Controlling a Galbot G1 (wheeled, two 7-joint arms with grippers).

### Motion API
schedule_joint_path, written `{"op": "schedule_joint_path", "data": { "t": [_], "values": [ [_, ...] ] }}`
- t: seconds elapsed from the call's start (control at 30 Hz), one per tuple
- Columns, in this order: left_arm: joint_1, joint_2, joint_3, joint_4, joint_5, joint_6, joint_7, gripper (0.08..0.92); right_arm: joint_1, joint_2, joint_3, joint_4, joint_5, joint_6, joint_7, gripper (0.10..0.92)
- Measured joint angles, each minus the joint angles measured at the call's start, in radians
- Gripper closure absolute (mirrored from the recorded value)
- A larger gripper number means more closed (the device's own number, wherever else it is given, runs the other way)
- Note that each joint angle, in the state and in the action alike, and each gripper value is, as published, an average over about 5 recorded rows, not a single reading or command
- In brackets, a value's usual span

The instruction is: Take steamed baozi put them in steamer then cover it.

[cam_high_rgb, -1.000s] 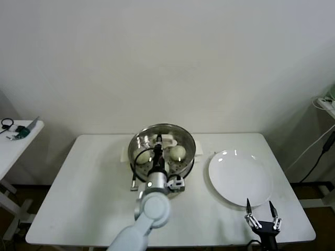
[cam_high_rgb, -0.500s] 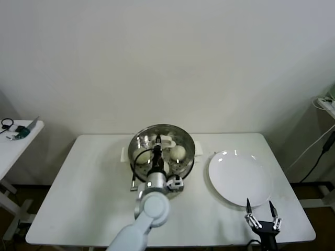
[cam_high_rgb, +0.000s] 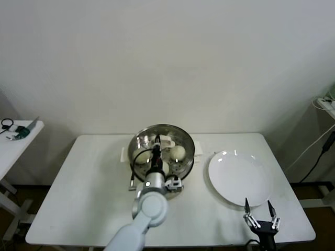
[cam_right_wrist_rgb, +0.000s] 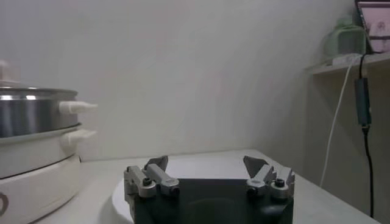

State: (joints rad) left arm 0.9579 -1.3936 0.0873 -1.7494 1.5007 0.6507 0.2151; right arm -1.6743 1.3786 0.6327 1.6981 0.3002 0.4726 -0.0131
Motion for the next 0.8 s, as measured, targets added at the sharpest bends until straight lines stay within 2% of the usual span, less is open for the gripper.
{"op": "schedule_joint_path", "data": {
  "t": [0.27, 0.47, 0.63, 0.8],
  "values": [
    [0.009, 0.035, 0.028, -0.09, -0.069, 0.02, 0.038, 0.558, 0.004, 0.001, -0.007, 0.013, 0.006, -0.013, 0.004, 0.203],
    [0.041, 0.093, 0.026, -0.196, -0.158, 0.024, 0.044, 0.376, 0.006, -0.005, -0.013, 0.025, 0.007, -0.033, 0.019, 0.203],
    [0.093, 0.137, 0.003, -0.264, -0.298, -0.019, -0.005, 0.233, 0.011, -0.016, -0.022, 0.035, 0.004, -0.048, 0.035, 0.203],
    [0.171, 0.161, -0.072, -0.323, -0.504, -0.097, -0.084, 0.18, 0.019, -0.017, -0.026, 0.051, -0.011, -0.071, 0.046, 0.203]
  ]
}}
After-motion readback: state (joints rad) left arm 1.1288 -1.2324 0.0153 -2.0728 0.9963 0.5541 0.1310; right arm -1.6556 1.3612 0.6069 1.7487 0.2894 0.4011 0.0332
